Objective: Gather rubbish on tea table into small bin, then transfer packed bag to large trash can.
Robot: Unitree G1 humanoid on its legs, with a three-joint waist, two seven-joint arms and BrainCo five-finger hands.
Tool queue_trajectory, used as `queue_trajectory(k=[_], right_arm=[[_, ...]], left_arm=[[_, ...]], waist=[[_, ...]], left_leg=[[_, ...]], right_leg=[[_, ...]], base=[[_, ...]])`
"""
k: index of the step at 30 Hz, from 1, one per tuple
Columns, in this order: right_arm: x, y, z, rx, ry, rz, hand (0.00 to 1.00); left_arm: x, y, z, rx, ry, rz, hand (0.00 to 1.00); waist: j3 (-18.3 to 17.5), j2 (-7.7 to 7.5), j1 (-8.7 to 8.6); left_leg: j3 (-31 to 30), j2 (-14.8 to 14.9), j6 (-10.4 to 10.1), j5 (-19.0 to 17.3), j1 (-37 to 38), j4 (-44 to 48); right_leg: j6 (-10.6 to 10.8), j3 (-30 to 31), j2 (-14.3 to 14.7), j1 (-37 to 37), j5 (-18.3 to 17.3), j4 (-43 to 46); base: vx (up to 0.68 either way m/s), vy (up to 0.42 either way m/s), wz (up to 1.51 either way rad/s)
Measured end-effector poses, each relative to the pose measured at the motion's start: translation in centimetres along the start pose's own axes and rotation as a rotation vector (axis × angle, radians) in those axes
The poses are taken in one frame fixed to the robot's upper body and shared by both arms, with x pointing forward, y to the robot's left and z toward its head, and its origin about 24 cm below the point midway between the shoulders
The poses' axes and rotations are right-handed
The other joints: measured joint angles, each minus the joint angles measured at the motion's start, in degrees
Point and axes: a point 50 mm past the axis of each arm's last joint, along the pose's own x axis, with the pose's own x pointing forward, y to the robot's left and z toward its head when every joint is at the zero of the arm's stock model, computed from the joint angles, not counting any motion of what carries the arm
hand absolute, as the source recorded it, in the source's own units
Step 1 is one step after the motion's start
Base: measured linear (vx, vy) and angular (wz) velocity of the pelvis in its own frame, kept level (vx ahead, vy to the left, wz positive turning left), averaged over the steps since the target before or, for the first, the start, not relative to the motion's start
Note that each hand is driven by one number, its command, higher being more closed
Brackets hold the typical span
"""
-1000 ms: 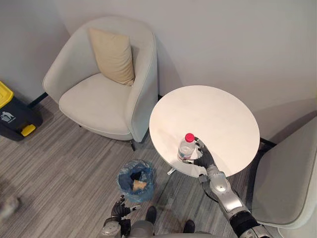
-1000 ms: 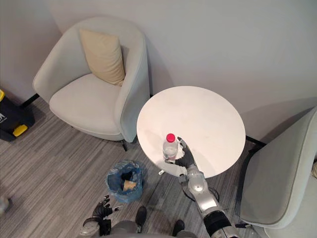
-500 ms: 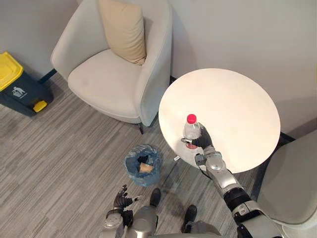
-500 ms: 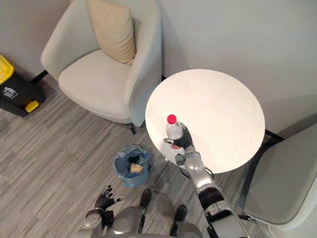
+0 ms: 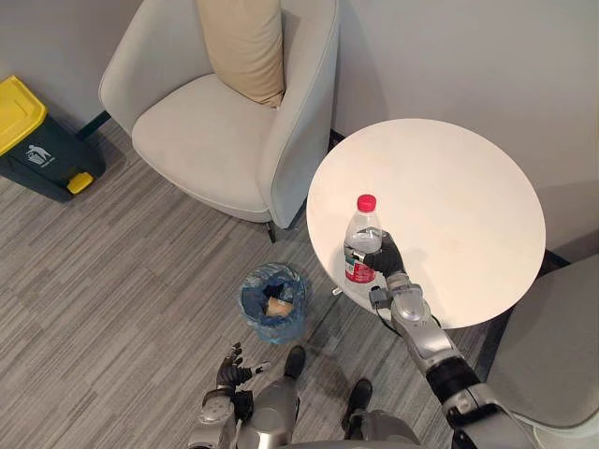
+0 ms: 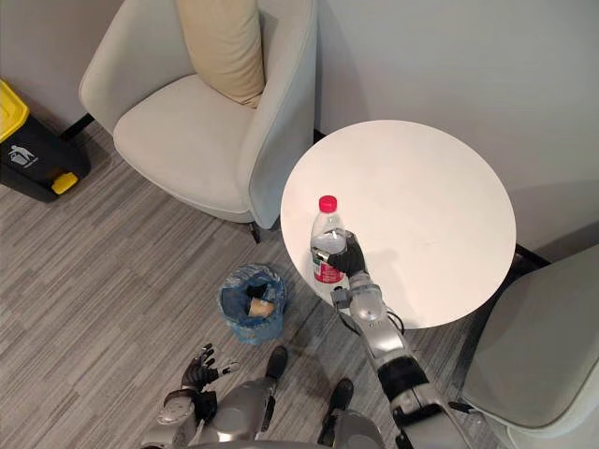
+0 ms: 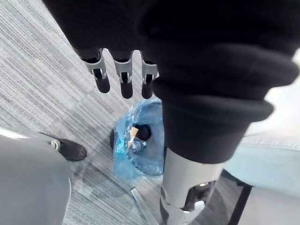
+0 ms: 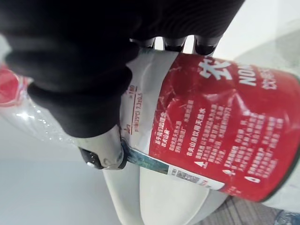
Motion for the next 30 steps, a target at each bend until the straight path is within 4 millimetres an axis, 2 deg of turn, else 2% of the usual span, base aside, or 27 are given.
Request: queue_trajectory(k=[3, 4, 8, 11, 14, 21, 26, 27, 28, 29, 30], right_arm=[[-1.8, -0.2, 0.3, 0.011, -0.029, -0.013, 1.0], [-2.6, -0.3, 0.5, 0.009, -0.043, -0.021, 1.0], [-4.5, -0.4, 0.4, 0.029, -0.042, -0.035, 1.0], [-5.7, -0.3, 1.2, 0.022, -0.092, -0.038, 1.0], [-6.1, -0.1, 2.1, 0.022, -0.135, -0.045, 1.0], [-6.9, 0.6, 3.1, -0.035, -0.201, -0.024, 1.0], [-8.0, 0.7, 3.0, -0.058, -0.198, -0.015, 1.0], [-8.1, 0.8, 3.3, -0.067, -0.215, -0.002, 1.0], [-8.1, 0.8, 3.4, -0.074, -0.222, 0.003, 1.0], [-8.1, 0.6, 3.5, -0.081, -0.229, -0.01, 1.0], [-8.0, 0.5, 3.6, -0.084, -0.232, -0.015, 1.0]], left_arm=[[0.0, 0.0, -0.2, 0.003, 0.009, 0.0, 0.0], [-0.1, 0.1, -0.4, 0.005, 0.013, 0.0, 0.0], [-0.2, 0.2, -0.8, 0.015, 0.028, 0.002, 0.0], [-0.3, 0.4, -1.2, 0.028, 0.046, 0.006, 0.0], [-0.5, 0.7, -1.8, 0.04, 0.073, 0.01, 0.0], [-0.8, 0.8, -2.5, 0.057, 0.095, 0.006, 0.0], [-1.0, 0.2, -2.9, 0.086, 0.102, -0.01, 0.0], [-0.9, 0.0, -2.8, 0.087, 0.099, -0.014, 0.0], [-0.9, -0.1, -2.9, 0.087, 0.101, -0.017, 0.0], [-1.0, -0.2, -3.1, 0.086, 0.111, -0.018, 0.0], [-1.0, -0.2, -3.1, 0.087, 0.112, -0.019, 0.0]], waist=[[-0.06, -0.1, -0.63], [-0.12, -0.21, -1.4], [-0.98, -0.56, -1.75], [-2.24, -1.1, -2.2], [-3.5, -1.41, -3.39], [-4.89, -1.27, -4.55], [-5.63, 0.38, -4.61], [-5.8, 0.95, -4.56], [-5.95, 1.29, -4.6], [-6.25, 1.55, -4.65], [-6.31, 1.61, -4.67]], left_leg=[[0.27, 0.06, 0.0, 0.0, 1.0, -0.02], [0.26, 0.12, 0.0, 0.0, 1.19, -0.02], [1.09, 0.26, -0.01, 0.0, 2.21, -0.19], [2.41, 0.98, -0.02, -0.01, 2.86, -0.56], [3.33, 1.08, -0.03, -0.04, 3.93, -0.79], [3.3, 1.16, -0.08, -0.09, 5.37, -0.5], [1.24, 0.87, -0.2, -0.15, 3.0, 1.2], [2.56, 1.25, 0.44, -1.2, 2.19, 1.01], [6.74, 2.09, 1.44, -1.85, 1.72, 1.12], [14.11, 3.82, 3.62, -3.26, 1.37, 1.12], [17.15, 4.49, 4.31, -3.72, 1.23, 1.23]], right_leg=[[0.07, 0.38, -0.05, 0.89, -0.05, 0.0], [0.1, 0.43, -0.01, 1.08, -0.06, 0.0], [0.11, 1.44, 0.15, 1.57, -0.05, 0.01], [0.08, 2.77, 0.28, 1.54, 0.05, -0.01], [0.12, 3.64, 0.38, 2.06, 0.11, -0.09], [0.12, 3.6, 0.51, 3.83, 0.25, -0.44], [0.02, 0.3, -0.04, 4.21, -0.3, 0.27], [-0.15, -0.68, -0.12, 3.67, -0.6, 1.01], [-0.17, -1.76, 0.11, 3.68, -0.62, 1.0], [-0.27, -3.46, -0.51, 3.71, -0.55, 1.0], [-0.3, -4.43, -0.98, 3.7, -0.53, 0.99]], base=[[-0.05, 0.009, -0.05], [-0.05, 0.006, -0.02], [-0.07, 0.009, -0.13], [-0.03, -0.002, -0.18], [0.0, -0.004, -0.15], [-0.03, -0.002, 0.0], [-0.06, 0.0, 0.34], [-0.1, 0.018, 0.4], [-0.1, -0.013, 0.59], [-0.04, -0.024, 0.54], [0.02, 0.037, 0.7]])
